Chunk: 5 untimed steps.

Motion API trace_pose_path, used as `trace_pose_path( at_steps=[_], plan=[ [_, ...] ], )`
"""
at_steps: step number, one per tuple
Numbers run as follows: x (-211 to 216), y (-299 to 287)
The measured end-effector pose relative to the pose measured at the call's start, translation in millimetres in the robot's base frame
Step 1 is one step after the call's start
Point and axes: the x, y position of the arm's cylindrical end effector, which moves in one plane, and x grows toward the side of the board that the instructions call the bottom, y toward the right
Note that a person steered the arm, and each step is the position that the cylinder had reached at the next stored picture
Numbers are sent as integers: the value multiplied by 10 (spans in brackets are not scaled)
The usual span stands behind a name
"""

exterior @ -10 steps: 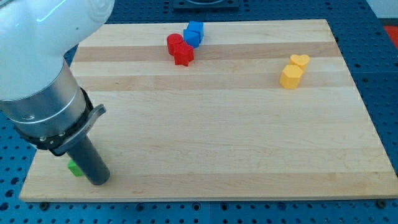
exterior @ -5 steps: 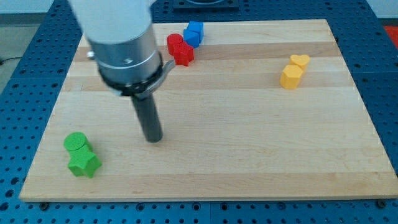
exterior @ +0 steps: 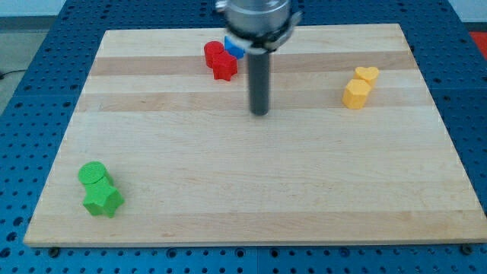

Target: Point your arm to the top center

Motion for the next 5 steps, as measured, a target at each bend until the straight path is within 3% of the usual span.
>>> trace_pose_path(
  at_steps=[1, 3, 5],
  plan=[
    [-688, 385],
    [-1860, 65],
    [-1962, -231]
  ],
)
